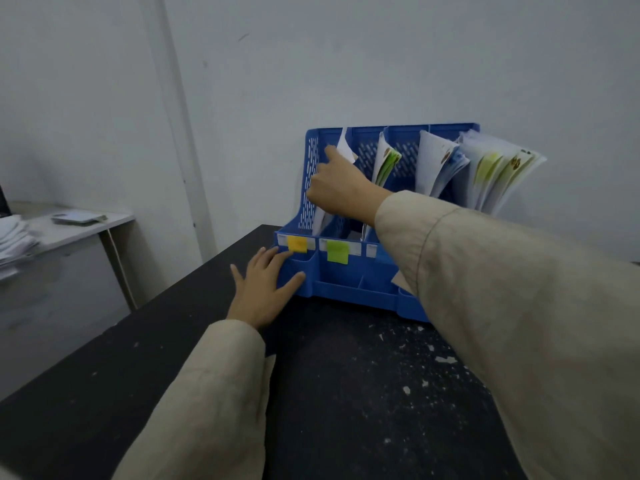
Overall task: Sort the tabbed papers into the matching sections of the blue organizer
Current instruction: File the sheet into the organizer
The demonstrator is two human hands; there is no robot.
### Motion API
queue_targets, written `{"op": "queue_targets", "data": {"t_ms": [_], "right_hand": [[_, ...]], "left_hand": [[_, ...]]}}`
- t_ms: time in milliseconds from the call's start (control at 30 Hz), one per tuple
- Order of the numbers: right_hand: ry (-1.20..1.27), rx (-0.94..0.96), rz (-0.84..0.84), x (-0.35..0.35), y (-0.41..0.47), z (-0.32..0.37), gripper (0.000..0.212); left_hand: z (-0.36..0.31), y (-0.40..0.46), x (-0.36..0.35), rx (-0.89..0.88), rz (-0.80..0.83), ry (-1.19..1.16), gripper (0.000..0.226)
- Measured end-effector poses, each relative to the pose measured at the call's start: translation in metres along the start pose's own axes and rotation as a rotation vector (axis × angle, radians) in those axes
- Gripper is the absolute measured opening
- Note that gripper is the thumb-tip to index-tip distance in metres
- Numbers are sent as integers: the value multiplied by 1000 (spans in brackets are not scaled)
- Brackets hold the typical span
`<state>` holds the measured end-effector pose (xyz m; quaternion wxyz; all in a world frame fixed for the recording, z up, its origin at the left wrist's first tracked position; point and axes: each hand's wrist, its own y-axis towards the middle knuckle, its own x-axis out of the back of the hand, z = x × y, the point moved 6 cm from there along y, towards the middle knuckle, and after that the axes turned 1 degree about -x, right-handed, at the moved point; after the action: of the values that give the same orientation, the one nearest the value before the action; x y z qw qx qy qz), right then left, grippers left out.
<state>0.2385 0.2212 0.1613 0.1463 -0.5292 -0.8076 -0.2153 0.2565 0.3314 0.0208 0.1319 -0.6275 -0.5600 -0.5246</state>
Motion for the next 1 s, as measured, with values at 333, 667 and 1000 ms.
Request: {"op": "queue_targets", "data": {"t_ms": [333,667,1000], "right_hand": [[22,54,151,-20,12,34,24],[-276,-6,99,6,21,19,30],[-171,41,206,-34,19,52,24]], "left_hand": [[2,-5,-6,-55,4,-77,48],[3,-5,-4,-51,6,-84,46],[1,-5,-3,-55,0,-62,48]]}}
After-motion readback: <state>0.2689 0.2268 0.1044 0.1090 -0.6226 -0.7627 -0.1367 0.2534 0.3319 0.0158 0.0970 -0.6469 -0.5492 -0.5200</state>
